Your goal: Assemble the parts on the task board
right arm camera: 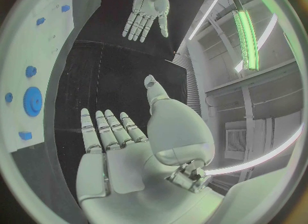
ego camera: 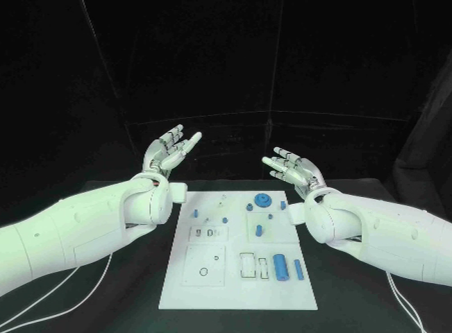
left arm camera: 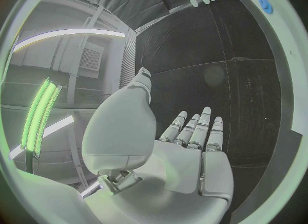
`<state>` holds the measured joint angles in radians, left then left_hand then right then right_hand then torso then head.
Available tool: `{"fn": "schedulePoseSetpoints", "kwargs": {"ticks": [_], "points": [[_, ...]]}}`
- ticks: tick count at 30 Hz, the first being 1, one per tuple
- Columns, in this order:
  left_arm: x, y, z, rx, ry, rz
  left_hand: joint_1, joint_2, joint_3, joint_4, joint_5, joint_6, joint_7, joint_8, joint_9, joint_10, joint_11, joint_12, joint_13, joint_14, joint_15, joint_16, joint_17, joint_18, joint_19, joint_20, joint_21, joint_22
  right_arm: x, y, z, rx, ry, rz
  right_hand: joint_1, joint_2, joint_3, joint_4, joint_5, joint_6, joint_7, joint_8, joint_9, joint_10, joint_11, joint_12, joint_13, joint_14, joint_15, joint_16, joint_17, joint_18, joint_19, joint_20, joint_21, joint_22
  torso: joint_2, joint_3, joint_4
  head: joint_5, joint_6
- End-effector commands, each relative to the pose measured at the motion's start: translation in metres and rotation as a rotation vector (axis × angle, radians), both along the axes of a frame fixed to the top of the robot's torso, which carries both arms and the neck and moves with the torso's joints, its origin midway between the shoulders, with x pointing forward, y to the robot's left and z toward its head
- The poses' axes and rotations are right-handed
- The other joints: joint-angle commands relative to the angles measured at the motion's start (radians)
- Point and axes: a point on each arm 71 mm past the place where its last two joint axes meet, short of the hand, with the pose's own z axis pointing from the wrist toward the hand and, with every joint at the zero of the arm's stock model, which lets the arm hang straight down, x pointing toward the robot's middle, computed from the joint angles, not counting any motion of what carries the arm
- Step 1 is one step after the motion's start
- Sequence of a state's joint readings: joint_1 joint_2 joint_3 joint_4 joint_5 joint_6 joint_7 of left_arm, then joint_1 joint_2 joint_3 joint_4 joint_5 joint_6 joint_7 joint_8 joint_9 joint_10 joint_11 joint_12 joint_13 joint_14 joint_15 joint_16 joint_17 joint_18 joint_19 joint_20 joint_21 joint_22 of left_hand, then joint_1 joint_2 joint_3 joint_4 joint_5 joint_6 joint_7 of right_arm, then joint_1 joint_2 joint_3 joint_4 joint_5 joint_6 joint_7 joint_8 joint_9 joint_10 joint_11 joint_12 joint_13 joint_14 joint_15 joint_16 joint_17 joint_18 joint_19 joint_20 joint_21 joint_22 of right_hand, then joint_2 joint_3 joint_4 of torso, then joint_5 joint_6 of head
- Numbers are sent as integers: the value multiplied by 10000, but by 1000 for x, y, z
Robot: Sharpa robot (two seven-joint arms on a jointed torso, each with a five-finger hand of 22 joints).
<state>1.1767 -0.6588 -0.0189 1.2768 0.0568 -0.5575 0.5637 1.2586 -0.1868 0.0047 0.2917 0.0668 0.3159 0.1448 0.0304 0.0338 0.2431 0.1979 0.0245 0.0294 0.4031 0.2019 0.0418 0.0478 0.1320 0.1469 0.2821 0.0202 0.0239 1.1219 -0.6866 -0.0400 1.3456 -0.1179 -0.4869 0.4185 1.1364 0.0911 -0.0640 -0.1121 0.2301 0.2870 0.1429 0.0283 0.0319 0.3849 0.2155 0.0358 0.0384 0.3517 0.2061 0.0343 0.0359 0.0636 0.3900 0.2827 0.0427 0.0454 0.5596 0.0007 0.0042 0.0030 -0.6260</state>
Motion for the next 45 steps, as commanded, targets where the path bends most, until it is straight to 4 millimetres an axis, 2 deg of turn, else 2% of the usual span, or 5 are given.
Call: {"fn": "schedulePoseSetpoints", "kwargs": {"ticks": [1,13,17,26,45], "points": [[1,-4,5,-550,-498,-647,218,-32,6,74,42,107,857,45,20,103,33,53,12,89,25,40,15,148,-4,78,47,14,2,11,0,-276,169,1860,886,235,114,-391,66,1339,1281,171,113,2054,248,211,126,2227,177,267,142,605,1439,86,332,164,4,0,1,0,1],[0,22,5,-630,-446,-373,376,284,293,53,-11,716,1069,149,88,788,243,149,79,925,71,209,136,223,441,96,208,116,13,-21,6,-2075,-1446,1531,1551,243,330,-1007,-331,3844,1043,368,271,5030,13,447,266,5205,-108,501,285,1022,3359,79,882,335,236,-8,-106,-57,12],[-2,26,6,-648,-495,-550,557,832,606,-34,-77,2383,1266,476,255,3343,528,643,313,3302,233,866,450,57,2011,97,759,406,13,-23,11,-2670,-1846,1700,1825,257,425,-1259,-477,5447,971,559,370,5799,-193,599,268,5947,-329,610,291,1199,3917,42,1136,377,342,10,-74,-82,11],[-17,28,11,-477,-490,-1505,783,1466,515,-753,-104,6092,862,1191,440,7516,-159,1565,426,6200,-573,1634,668,546,6576,-172,2208,911,21,-24,32,-4851,-3022,2273,1916,355,864,-1773,-459,7051,607,642,357,7420,-683,588,239,7827,-999,922,296,1202,5757,-619,2080,624,733,37,38,-195,159],[-54,12,21,-746,-350,-2905,861,1759,349,-1508,-103,6625,698,763,309,8328,-388,1042,359,7452,-891,1443,1167,530,7829,-520,2055,590,32,6,52,-12173,-4737,3644,1765,-501,1408,-1757,-404,7774,155,351,336,8509,-1330,254,248,11629,-2111,2329,618,1178,8673,-1953,5359,2278,1602,-56,305,-526,443]]}}
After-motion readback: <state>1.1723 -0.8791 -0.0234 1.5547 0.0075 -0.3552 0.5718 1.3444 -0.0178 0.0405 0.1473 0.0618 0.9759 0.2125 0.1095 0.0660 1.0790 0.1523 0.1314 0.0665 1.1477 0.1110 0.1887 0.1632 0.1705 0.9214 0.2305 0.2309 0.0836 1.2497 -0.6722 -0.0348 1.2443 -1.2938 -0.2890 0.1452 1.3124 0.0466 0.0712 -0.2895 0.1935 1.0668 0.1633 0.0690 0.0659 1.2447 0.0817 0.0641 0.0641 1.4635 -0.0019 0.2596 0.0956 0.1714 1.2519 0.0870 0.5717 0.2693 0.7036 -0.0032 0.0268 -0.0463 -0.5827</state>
